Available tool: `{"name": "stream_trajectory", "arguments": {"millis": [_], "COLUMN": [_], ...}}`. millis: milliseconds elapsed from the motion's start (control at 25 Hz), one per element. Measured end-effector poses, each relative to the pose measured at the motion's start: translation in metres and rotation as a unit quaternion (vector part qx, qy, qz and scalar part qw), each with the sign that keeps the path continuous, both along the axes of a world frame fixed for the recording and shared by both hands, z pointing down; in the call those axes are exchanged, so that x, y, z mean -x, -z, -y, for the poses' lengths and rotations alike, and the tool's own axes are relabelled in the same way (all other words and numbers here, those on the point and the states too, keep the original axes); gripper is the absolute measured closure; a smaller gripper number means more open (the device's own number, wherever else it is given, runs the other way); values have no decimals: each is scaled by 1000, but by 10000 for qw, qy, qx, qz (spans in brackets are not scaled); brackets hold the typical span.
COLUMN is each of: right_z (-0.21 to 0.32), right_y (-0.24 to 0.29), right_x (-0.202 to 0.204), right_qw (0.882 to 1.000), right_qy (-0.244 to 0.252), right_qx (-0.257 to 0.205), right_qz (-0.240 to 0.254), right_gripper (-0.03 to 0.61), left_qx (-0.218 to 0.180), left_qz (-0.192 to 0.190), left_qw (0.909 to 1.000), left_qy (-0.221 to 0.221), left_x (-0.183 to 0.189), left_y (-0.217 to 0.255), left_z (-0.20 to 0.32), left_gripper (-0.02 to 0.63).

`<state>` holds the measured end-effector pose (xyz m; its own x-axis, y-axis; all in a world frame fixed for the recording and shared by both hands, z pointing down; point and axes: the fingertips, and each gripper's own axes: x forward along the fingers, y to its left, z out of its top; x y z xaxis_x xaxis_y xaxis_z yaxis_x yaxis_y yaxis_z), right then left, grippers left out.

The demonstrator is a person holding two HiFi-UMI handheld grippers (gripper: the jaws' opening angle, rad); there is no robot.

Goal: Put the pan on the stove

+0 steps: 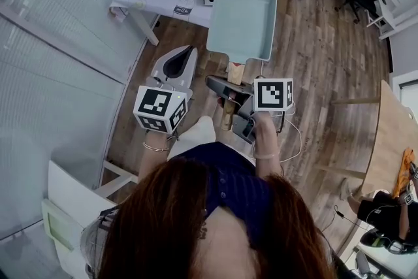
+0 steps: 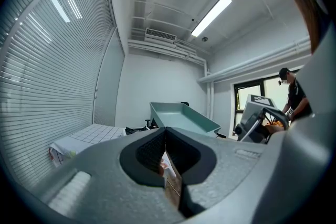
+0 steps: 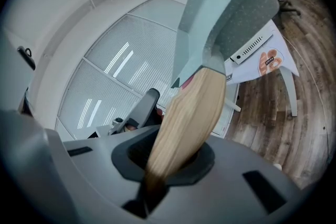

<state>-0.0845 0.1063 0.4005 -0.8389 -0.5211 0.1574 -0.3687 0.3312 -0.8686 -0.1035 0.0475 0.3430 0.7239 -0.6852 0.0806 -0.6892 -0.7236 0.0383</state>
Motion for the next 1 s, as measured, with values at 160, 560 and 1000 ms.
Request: {"name": "stream_trajectory", "arguments": {"millis": [160,560,1000], "right_z": [10,36,71], "right_y": [-1,1,6], "right_x": [0,0,7], "right_qw": [10000,10000,9999], "right_qy": [-18,-85,-154], "right_qx": [-10,-15,-45], "right_qz": [-8,-34,9], "right_gripper": [531,531,531], "left_qx": [-8,-10,4], "left_qz": [-6,-47,-102], "left_qw": [10000,9999,9995], "left_qy": [-42,-142,-315], "left_x": [-1,-2,-1], "left_y": [-1,0,0], "left_z": [10,33,61], "left_gripper": [601,601,601]}}
